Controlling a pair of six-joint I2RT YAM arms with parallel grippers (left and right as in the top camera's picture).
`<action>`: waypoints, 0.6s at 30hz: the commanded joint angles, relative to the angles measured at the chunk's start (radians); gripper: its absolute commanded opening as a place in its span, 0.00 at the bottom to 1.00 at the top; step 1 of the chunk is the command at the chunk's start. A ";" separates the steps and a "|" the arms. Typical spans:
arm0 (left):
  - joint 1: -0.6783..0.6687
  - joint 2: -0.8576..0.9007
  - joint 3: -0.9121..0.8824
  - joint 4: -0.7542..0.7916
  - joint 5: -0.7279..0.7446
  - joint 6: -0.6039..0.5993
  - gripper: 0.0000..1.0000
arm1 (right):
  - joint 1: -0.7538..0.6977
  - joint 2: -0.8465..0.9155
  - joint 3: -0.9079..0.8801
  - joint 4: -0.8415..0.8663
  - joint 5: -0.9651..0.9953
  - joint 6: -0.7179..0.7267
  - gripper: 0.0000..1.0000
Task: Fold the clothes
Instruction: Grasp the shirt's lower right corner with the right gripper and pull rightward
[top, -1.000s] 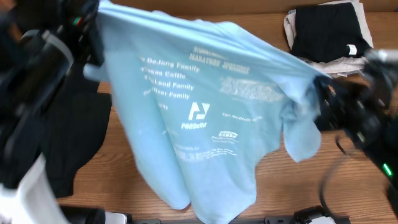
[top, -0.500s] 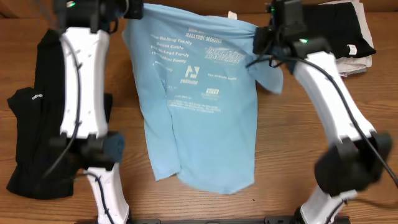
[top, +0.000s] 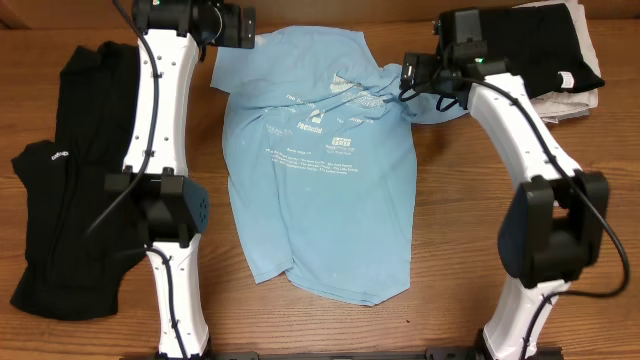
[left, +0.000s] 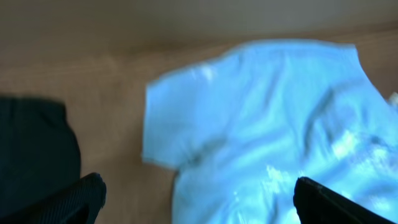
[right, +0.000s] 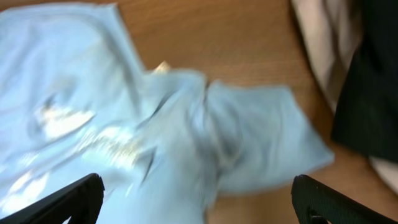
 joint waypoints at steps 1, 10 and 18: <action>0.003 -0.158 0.019 -0.090 0.089 -0.014 1.00 | 0.005 -0.177 0.048 -0.080 -0.129 0.007 1.00; 0.003 -0.311 0.019 -0.362 0.117 -0.014 1.00 | 0.029 -0.311 0.036 -0.463 -0.240 0.027 1.00; 0.004 -0.315 0.018 -0.430 0.062 -0.014 1.00 | 0.148 -0.311 -0.245 -0.476 -0.237 0.140 1.00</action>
